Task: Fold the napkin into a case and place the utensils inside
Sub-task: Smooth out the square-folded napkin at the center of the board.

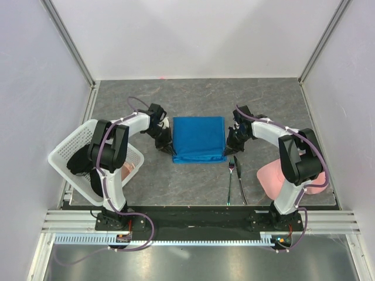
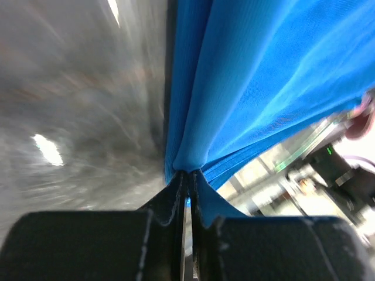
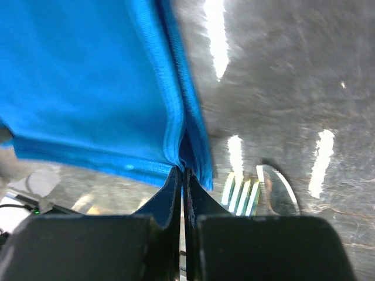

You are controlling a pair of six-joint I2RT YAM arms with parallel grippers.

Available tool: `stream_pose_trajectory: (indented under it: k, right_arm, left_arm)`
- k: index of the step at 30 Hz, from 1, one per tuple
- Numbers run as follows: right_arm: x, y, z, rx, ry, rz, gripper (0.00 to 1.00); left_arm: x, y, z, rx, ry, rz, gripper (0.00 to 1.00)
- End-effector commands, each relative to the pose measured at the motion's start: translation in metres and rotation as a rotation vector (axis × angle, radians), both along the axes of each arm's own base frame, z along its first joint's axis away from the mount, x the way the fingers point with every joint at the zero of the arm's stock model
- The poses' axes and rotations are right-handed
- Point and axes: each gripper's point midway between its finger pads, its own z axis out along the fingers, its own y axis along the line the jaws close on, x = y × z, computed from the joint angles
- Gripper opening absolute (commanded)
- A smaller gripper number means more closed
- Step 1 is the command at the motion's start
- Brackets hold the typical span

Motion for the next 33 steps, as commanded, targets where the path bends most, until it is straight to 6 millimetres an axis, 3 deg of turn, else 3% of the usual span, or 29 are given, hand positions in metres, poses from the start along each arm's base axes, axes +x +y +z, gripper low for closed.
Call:
stream_pose_trajectory:
  k: [1, 4, 7, 10, 15, 23, 29, 33]
  right_arm:
    - [0.029, 0.006, 0.039, 0.019, -0.102, 0.005, 0.0]
    - [0.031, 0.01, 0.073, 0.045, -0.146, 0.01, 0.0]
    - [0.033, 0.012, 0.102, 0.069, -0.188, 0.006, 0.0]
    - [0.03, 0.013, 0.12, 0.086, -0.201, -0.002, 0.0]
    - [0.024, 0.012, 0.139, 0.095, -0.208, -0.002, 0.0]
    - [0.006, 0.005, 0.145, 0.087, -0.189, -0.003, 0.0]
    - [0.012, 0.005, 0.163, 0.085, -0.218, 0.0, 0.0]
    - [0.016, 0.005, 0.178, 0.091, -0.242, 0.004, 0.0]
  left_arm:
    - [0.039, 0.01, 0.038, 0.059, -0.169, -0.035, 0.08]
    - [0.044, 0.001, 0.085, -0.01, -0.236, -0.019, 0.09]
    - [0.044, -0.006, 0.118, -0.069, -0.275, -0.008, 0.09]
    - [0.042, -0.009, 0.138, -0.094, -0.292, -0.004, 0.09]
    - [0.035, -0.006, 0.151, -0.094, -0.297, 0.004, 0.09]
    - [0.016, -0.01, 0.159, -0.129, -0.274, 0.015, 0.09]
    - [0.022, -0.018, 0.197, -0.19, -0.336, 0.044, 0.09]
    - [0.025, -0.022, 0.209, -0.206, -0.36, 0.044, 0.1]
